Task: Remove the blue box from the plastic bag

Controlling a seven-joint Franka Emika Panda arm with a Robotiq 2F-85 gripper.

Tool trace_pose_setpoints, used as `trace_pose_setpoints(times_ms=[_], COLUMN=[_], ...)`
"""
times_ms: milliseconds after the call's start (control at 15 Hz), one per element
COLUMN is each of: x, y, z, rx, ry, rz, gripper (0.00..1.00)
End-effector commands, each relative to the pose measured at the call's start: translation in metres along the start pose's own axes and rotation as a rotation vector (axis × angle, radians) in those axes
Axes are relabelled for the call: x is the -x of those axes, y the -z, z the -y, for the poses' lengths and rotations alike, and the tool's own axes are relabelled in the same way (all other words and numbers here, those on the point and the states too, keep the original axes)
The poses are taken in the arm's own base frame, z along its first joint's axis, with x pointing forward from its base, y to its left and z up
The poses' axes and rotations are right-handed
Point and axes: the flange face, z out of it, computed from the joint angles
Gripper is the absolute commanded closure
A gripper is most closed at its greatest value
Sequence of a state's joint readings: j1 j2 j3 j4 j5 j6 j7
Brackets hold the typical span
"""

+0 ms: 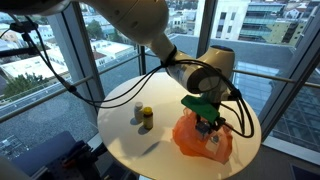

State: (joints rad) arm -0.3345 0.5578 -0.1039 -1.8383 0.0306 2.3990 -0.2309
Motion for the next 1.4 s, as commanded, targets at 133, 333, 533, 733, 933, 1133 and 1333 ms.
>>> trace_pose_setpoints(times_ms=[133,333,533,733,933,1133,1333], x=[0.024,0.033,0.04,0.047,0.055,0.06,0.068], y=[0.035,0.04,0.044,0.048,0.059,0.075,0.088], z=[-0.017,-0.027,-0.04,-0.051,-0.055,-0.053,-0.052], rx=[-0.011,0.006,0.015,0.017,0.006,-0.003,-0.001], ry=[-0.011,-0.029,-0.051,-0.063,-0.062,-0.064,-0.064], rz=[0.042,0.065,0.067,0.062,0.057,0.041,0.027], gripper=[0.61,0.61,0.61,0.61,0.61,0.61,0.61])
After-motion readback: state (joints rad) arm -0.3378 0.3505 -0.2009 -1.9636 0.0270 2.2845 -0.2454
